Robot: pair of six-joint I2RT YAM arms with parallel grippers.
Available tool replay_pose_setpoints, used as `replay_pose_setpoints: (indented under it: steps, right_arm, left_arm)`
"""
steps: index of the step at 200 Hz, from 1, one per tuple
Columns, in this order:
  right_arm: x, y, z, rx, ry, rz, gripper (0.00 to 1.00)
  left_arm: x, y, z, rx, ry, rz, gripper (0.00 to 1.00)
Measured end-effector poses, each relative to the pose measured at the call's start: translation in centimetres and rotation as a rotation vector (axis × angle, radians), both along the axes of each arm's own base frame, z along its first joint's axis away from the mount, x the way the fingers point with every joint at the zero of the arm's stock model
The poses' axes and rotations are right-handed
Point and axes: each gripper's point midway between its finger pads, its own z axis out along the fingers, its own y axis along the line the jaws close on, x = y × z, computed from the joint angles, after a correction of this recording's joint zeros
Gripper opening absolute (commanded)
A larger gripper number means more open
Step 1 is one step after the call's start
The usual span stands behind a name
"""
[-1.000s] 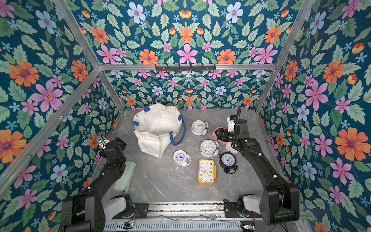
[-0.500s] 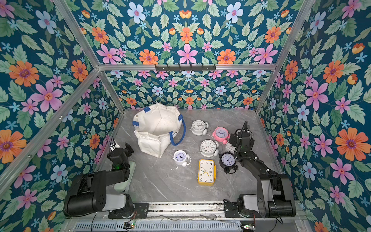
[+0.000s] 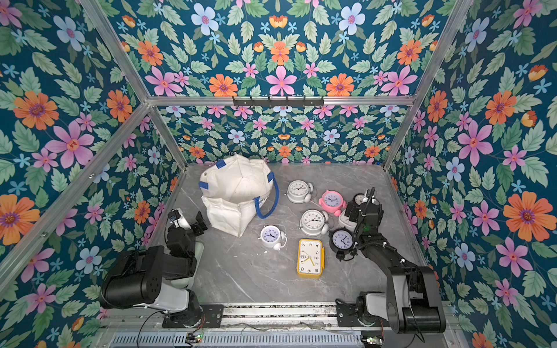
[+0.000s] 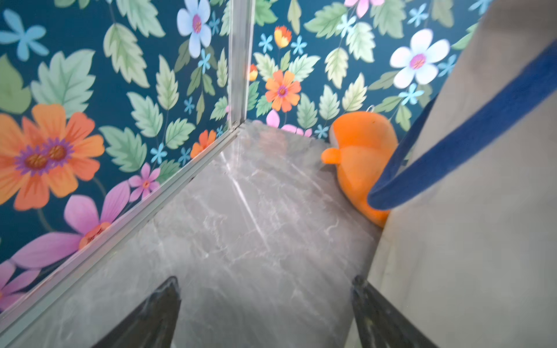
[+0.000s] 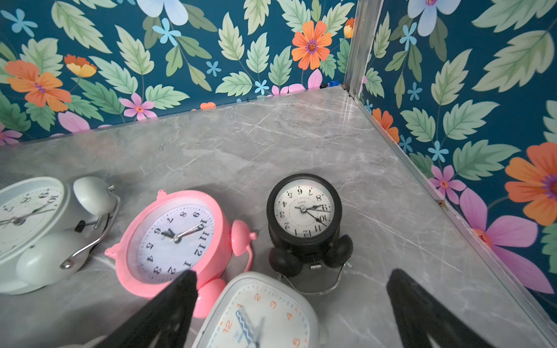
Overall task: Take the alarm clock out of the canvas bag
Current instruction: Reset both arms
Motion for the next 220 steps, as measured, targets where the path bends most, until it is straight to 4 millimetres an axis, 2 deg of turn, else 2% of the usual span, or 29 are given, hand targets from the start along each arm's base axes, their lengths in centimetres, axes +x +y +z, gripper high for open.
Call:
replay_pose_setpoints:
  steps: [15,20,30,48,66,85,101,122,156,220]
  right_arm:
    - [-0.3,0.2,-0.1,0.001,-0.015,0.015,0.99]
    - [-0.4,0.5,-0.2,0.002,-0.021,0.030,0.98]
    - [-0.5,0.9,-0.3,0.010,-0.026,0.056,0.98]
    - [-0.6,1.5,0.3,0.018,-0.048,0.085,0.98]
    - [-0.8,1.6,0.5,0.020,-0.061,0.092,0.98]
    - [-1.4,1.6,-0.7,0.019,-0.041,0.093,0.98]
    - [-1.8,1.7,-1.9,0.015,-0.011,0.104,0.98]
    - [-1.5,1.8,-2.7,0.011,-0.002,0.109,0.99]
    - [-1.2,2.2,-4.8,0.016,0.037,0.136,0.99]
    - [-0.3,2.6,-5.1,0.018,0.033,0.158,0.99]
  left_arm:
    - [0.4,-0.5,0.2,0.008,-0.005,-0.032,0.89]
    - [0.5,-0.8,0.2,0.010,-0.004,-0.048,0.96]
    - [0.8,-1.5,0.1,0.024,0.000,-0.086,0.99]
    - [1.1,-3.4,-0.5,0.057,0.013,-0.155,1.00]
    - [1.2,-4.3,-1.2,0.077,0.029,-0.183,1.00]
    - [1.6,-3.7,-1.7,0.080,0.044,-0.149,1.00]
    - [2.0,-3.2,-1.1,0.086,0.032,-0.117,1.00]
    - [2.5,-3.2,-0.6,0.093,0.021,-0.096,1.00]
    - [2.5,-3.0,-1.0,0.100,0.046,-0.067,1.00]
    - [2.6,-2.8,-1.1,0.104,0.055,-0.051,1.00]
